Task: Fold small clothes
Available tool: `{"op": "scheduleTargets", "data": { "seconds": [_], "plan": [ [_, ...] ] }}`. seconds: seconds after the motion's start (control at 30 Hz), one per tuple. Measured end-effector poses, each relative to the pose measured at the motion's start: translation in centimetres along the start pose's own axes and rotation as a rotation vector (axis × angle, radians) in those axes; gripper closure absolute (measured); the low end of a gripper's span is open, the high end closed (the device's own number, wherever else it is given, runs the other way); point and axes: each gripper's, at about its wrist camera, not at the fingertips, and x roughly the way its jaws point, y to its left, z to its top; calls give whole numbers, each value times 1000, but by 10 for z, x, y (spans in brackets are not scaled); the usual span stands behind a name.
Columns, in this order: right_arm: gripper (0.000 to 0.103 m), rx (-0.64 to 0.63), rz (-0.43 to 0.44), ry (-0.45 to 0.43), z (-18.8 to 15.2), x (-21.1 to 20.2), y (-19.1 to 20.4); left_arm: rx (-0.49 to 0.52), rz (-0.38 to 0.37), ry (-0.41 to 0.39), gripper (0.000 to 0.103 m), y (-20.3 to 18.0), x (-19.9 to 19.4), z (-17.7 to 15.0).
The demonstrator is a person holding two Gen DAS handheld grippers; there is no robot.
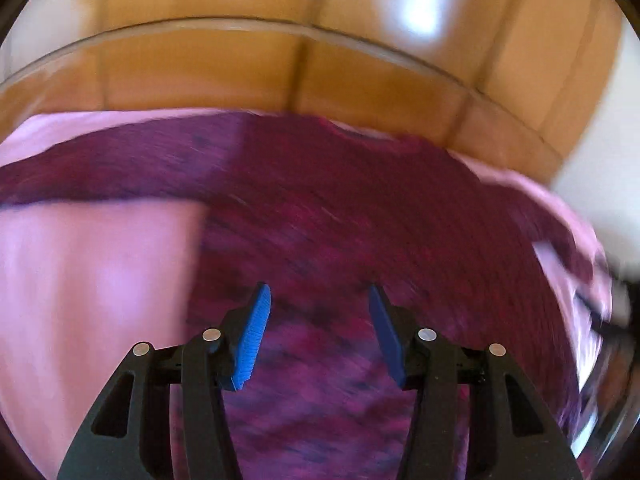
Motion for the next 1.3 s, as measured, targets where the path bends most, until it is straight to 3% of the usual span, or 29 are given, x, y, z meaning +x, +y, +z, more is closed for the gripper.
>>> {"op": "scheduleTargets", "data": {
  "seconds": [0.03, 0.13, 0.27, 0.4, 0.43, 0.5, 0.53, 0.57, 0.73, 0.8, 0.9, 0.93, 1.0, 1.07, 1.2, 1.3],
  "plan": [
    [14, 104, -24, -65, 21, -17, -34, 10, -16, 26, 53, -6, 6, -6],
    [14, 235, -111, -181, 66, -41, -98, 9, -28, 35, 53, -7, 12, -15],
    [20, 419, -165, -199, 111, -31, -163, -19, -64, 43, 53, 1, 13, -19],
    [28, 471, -205, -180, 131, -9, -187, -28, -70, 36, 53, 3, 19, -18],
    [34, 459, -227, -181, 139, -5, -187, -32, -71, 35, 53, 5, 18, -16],
    [59, 403, -299, -163, 154, 1, -181, -35, -73, 33, 53, 5, 17, -16],
    [81, 341, -364, -155, 164, 1, -173, -37, -73, 32, 53, 5, 17, -16],
    [90, 268, -416, -168, 175, -1, -165, -37, -73, 30, 53, 5, 18, -15],
    [90, -190, -618, -324, 204, -22, -99, -21, -60, 22, 50, 2, 18, -17],
    [90, -249, -735, -255, 201, -1, -110, -10, -50, 19, 48, 0, 18, -17],
    [89, -159, -840, -121, 184, 30, -156, 1, -44, 20, 47, -2, 18, -17],
    [87, -104, -836, -90, 174, 34, -174, -1, -46, 20, 47, -2, 19, -17],
    [73, -95, -823, -138, 163, 27, -178, -1, -47, 21, 47, -2, 19, -17],
    [39, -60, -826, -138, 159, 15, -177, -8, -55, 25, 47, 0, 18, -17],
    [33, -117, -767, -125, 137, -9, -154, -57, -75, 23, 47, 8, 5, -16],
    [33, -176, -613, -38, 108, -6, -114, -74, -60, 13, 47, 19, -16, -22]
  ]
}}
